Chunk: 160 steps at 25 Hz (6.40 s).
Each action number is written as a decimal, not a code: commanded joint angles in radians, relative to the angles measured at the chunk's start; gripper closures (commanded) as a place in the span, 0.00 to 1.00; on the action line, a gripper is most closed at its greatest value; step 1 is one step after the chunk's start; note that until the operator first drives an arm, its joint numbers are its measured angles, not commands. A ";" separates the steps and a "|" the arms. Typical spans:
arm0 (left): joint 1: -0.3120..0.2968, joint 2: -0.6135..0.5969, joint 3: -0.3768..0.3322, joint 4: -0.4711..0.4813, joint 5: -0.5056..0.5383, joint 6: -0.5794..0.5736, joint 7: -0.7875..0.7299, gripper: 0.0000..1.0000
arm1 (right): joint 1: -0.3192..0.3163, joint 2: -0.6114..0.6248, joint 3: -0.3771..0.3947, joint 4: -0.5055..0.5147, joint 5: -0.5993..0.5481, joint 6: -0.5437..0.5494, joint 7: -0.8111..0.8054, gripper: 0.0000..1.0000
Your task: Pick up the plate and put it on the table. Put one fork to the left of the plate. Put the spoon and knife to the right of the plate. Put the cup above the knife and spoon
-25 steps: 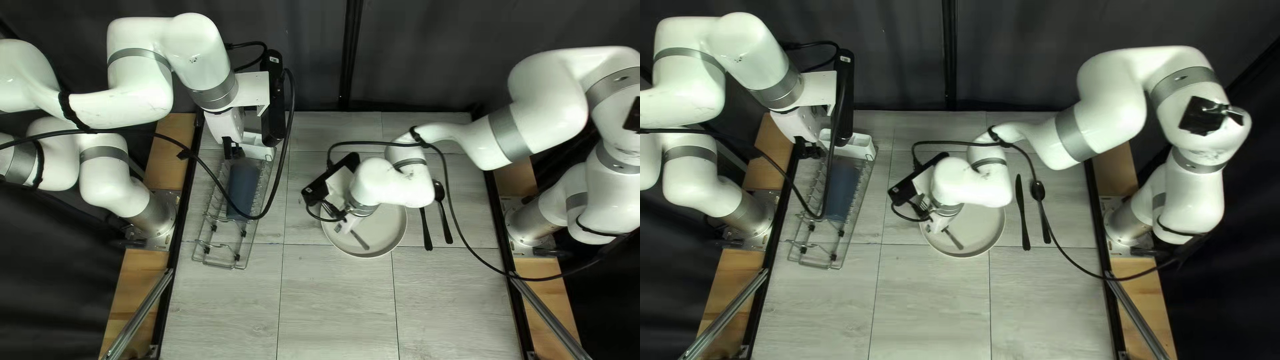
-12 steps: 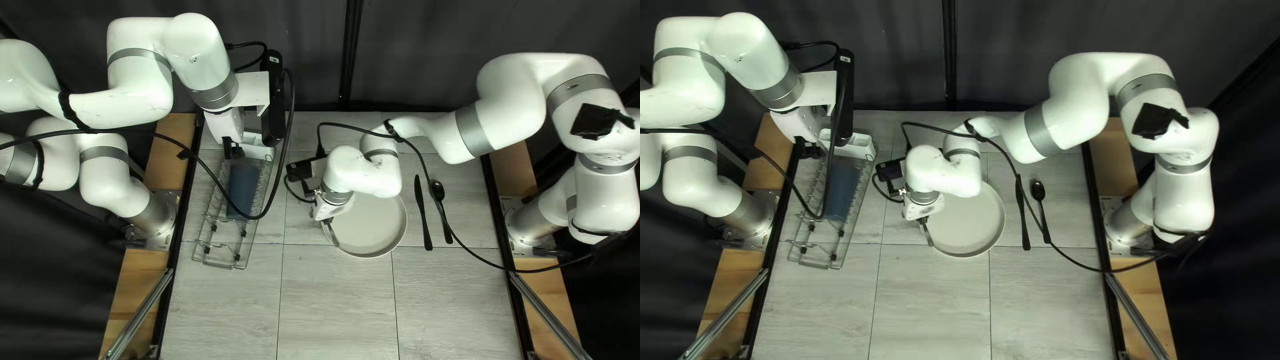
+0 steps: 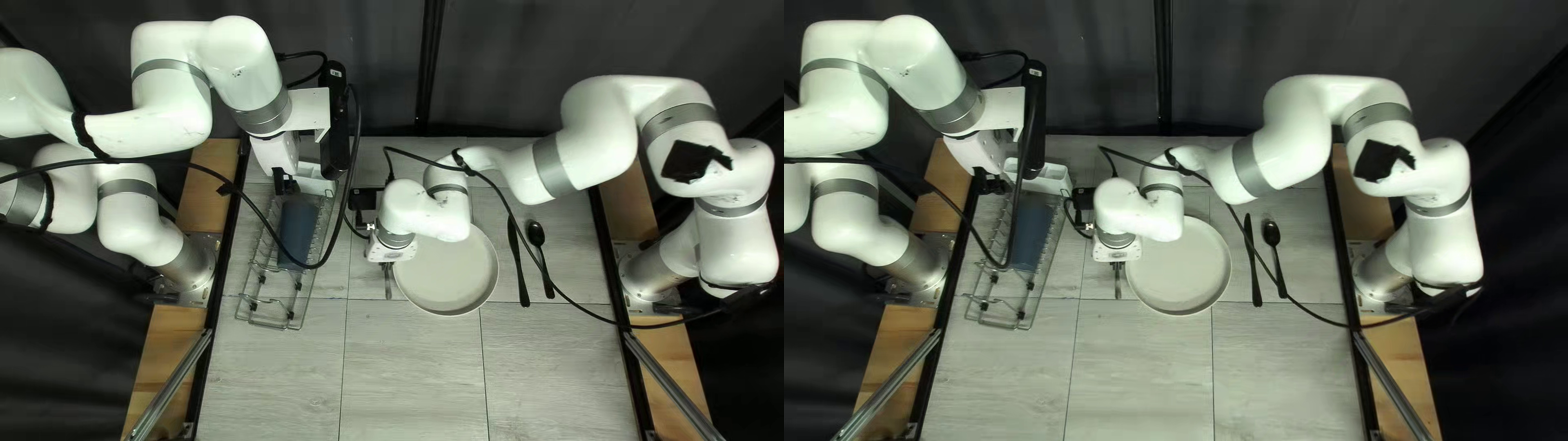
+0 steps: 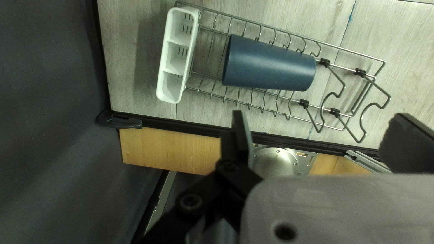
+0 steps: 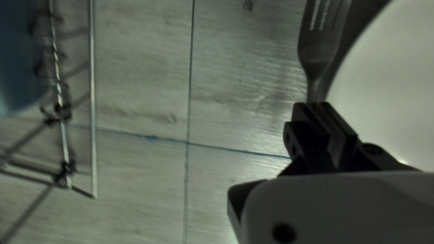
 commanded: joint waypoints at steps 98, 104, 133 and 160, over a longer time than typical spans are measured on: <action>0.151 0.031 -0.257 -0.253 -0.156 -0.309 -1.140 0.00 | 0.330 -1.340 -0.065 -0.821 -0.174 0.526 -0.804 0.00; 0.176 0.021 -0.351 -0.365 -0.119 -0.380 -1.391 0.00 | 0.330 -1.340 -0.065 -0.821 -0.174 0.526 -0.804 0.00; 0.257 0.083 -0.348 -0.730 -0.137 -0.769 -1.533 0.00 | 0.330 -1.340 -0.065 -0.821 -0.174 0.526 -0.804 0.00; 0.218 -0.065 -0.376 -0.486 -0.103 -0.500 -1.535 1.00 | 0.330 -1.340 -0.065 -0.821 -0.174 0.526 -0.804 0.00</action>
